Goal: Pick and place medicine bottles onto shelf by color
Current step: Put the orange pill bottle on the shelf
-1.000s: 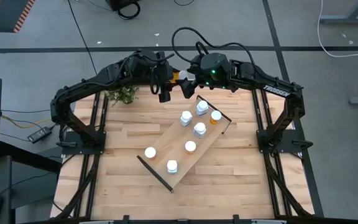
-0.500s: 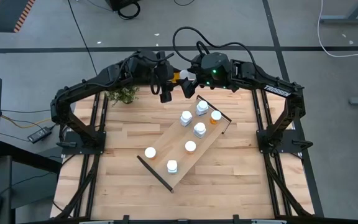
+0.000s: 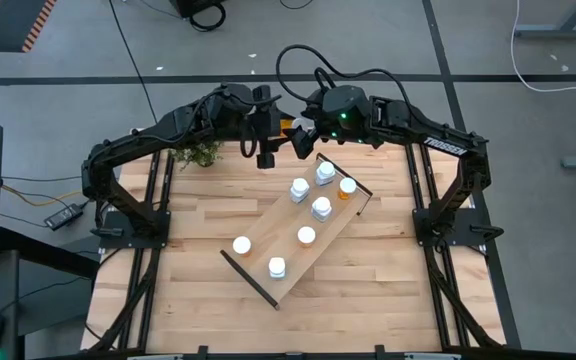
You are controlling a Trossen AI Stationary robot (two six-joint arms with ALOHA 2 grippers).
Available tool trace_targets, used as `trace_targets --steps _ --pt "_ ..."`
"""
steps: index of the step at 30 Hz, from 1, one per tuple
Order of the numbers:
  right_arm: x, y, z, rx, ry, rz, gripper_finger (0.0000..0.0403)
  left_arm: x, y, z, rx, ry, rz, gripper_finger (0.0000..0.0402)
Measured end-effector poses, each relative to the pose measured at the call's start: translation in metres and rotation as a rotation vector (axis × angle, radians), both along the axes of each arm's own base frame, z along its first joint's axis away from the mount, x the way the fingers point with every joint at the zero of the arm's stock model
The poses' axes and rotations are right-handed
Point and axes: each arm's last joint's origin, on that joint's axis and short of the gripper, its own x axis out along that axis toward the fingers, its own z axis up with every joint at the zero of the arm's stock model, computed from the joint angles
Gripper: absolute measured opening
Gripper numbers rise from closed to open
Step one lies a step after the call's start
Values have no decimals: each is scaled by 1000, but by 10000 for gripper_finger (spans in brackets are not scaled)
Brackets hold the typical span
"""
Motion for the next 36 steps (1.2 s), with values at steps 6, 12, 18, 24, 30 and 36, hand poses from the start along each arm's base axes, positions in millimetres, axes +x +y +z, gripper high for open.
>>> trace_targets --steps 6,12,18,24,30,36 --pt "0 0 0 7 -4 -3 340 0 0 0 22 11 -9 213" --pt "0 0 0 14 -9 -7 316 0 0 0 22 13 -9 206" --pt "0 0 0 13 -9 -7 300 0 0 0 23 14 -9 212" --pt "0 0 -1 15 0 -7 291 0 0 0 23 15 -9 213" --pt "0 0 -1 15 0 -7 287 0 0 0 23 15 -9 208" --pt "0 0 -1 15 1 -7 287 0 0 0 23 15 -9 216"
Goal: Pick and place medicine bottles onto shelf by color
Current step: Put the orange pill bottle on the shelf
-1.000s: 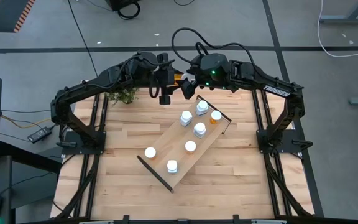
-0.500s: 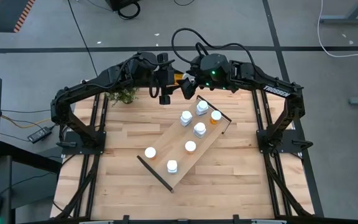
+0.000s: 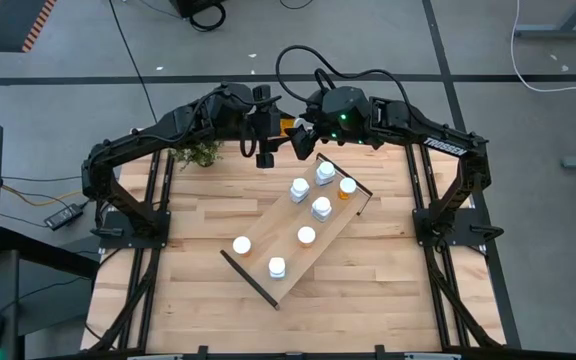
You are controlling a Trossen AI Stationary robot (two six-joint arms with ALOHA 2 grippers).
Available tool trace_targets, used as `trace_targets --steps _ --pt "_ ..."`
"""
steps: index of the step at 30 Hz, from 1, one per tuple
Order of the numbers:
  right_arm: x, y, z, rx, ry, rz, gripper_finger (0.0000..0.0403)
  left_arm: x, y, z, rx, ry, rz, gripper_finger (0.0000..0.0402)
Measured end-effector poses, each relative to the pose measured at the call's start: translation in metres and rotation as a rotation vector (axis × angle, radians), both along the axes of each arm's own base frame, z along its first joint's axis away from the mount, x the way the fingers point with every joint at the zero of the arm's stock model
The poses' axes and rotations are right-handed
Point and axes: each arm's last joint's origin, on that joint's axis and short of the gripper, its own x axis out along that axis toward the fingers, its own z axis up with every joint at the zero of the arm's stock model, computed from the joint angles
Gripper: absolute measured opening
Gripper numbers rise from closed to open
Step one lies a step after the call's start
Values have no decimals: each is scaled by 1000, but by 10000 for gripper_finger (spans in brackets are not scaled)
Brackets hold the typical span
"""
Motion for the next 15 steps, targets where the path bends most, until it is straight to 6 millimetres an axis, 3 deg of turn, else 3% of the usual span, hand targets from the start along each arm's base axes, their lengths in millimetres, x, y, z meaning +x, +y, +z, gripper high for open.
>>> trace_targets --steps 15 --pt "0 0 0 12 1 13 283 0 0 0 0 -1 -1 217"
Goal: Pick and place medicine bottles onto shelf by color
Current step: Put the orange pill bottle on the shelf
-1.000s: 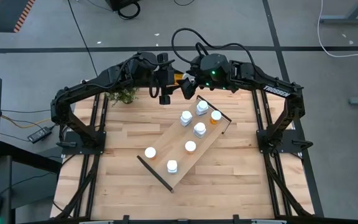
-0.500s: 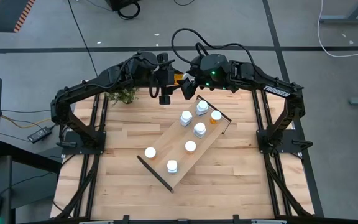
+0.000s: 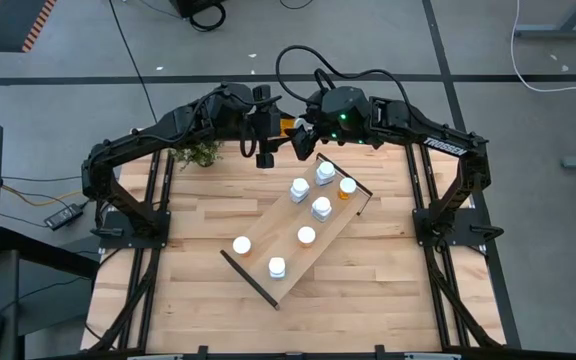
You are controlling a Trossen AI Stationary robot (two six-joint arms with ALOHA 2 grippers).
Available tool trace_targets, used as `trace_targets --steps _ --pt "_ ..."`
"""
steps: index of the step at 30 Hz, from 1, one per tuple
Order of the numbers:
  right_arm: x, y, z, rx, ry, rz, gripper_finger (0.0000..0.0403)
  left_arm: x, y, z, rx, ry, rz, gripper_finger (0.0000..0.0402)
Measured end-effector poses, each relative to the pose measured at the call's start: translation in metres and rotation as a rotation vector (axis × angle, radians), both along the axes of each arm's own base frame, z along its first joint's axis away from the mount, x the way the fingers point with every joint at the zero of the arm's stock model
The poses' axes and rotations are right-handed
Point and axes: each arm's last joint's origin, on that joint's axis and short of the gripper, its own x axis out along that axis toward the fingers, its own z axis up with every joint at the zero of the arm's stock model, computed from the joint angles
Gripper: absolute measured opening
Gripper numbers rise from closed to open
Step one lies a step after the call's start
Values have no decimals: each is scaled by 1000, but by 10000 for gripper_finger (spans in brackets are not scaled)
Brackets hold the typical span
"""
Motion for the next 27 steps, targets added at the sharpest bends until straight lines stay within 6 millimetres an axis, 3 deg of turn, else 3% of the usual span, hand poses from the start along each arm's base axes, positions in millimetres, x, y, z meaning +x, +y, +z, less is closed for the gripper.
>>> trace_targets --steps 14,27 --pt "0 0 0 -1 -3 7 217 0 0 0 9 3 16 215" --pt "0 0 0 -5 -1 8 218 -1 2 0 16 5 36 216"
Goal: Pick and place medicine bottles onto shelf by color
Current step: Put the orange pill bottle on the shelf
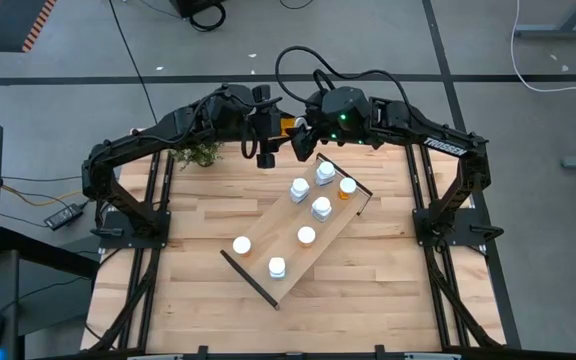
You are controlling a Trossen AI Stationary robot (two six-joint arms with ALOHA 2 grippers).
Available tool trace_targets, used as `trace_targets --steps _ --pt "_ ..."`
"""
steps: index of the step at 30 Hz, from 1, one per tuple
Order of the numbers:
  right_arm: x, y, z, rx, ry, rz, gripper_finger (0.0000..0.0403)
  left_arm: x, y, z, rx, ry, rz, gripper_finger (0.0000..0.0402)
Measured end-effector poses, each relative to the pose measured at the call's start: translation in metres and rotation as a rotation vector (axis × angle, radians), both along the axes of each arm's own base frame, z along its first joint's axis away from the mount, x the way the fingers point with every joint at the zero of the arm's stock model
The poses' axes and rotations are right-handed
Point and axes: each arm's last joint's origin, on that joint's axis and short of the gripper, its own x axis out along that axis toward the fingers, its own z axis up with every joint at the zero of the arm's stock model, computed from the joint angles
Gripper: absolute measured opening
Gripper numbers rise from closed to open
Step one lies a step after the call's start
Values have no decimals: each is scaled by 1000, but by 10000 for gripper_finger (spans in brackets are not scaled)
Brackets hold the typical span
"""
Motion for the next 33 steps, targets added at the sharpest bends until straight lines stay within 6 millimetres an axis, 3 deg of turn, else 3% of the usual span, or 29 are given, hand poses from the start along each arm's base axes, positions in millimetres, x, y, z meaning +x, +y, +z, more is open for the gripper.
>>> trace_targets --steps 17,27,33 --pt "-20 2 14 -40 -17 -24 217 -2 4 1 110 37 95 236" --pt "-25 3 7 16 60 -22 216 -2 5 0 145 68 125 237" --pt "-29 5 5 34 91 0 216 -6 7 0 183 91 230 234"
